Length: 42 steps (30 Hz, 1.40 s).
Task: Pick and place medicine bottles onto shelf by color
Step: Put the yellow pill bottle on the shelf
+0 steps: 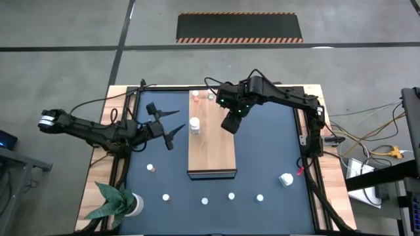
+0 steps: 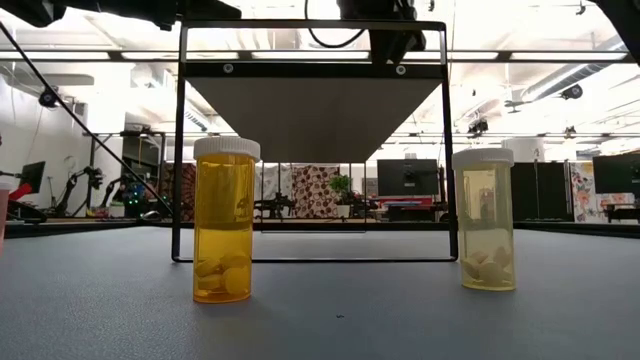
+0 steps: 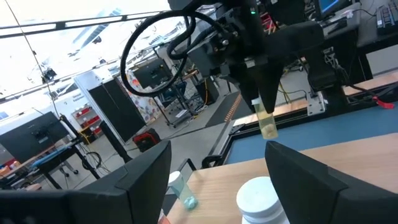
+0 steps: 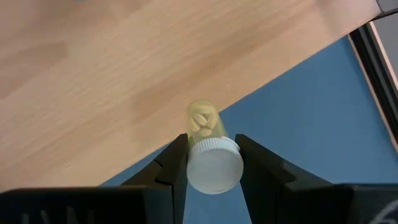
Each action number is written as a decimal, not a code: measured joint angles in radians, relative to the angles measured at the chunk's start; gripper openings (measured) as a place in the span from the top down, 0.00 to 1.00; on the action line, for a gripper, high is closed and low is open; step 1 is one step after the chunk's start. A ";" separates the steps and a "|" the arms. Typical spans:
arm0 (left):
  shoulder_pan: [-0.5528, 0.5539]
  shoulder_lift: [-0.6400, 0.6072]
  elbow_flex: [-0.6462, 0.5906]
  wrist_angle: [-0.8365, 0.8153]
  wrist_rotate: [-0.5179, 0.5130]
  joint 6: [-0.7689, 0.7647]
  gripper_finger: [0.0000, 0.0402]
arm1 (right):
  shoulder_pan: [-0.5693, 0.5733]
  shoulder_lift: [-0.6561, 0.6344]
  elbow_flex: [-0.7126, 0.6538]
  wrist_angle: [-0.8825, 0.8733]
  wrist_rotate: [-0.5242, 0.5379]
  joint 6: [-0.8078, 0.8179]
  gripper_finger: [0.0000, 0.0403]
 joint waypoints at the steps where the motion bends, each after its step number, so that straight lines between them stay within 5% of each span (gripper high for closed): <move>1: 0.000 0.000 0.000 0.000 0.000 0.000 0.39 | 0.000 0.000 0.000 0.002 0.000 0.000 0.73; 24: 0.000 -0.001 0.001 0.001 0.000 0.000 0.39 | -0.001 0.003 -0.100 0.255 -0.001 -0.052 0.73; 42: 0.000 -0.001 0.001 0.001 0.000 0.000 0.39 | 0.000 0.026 -0.145 0.291 0.000 -0.049 0.73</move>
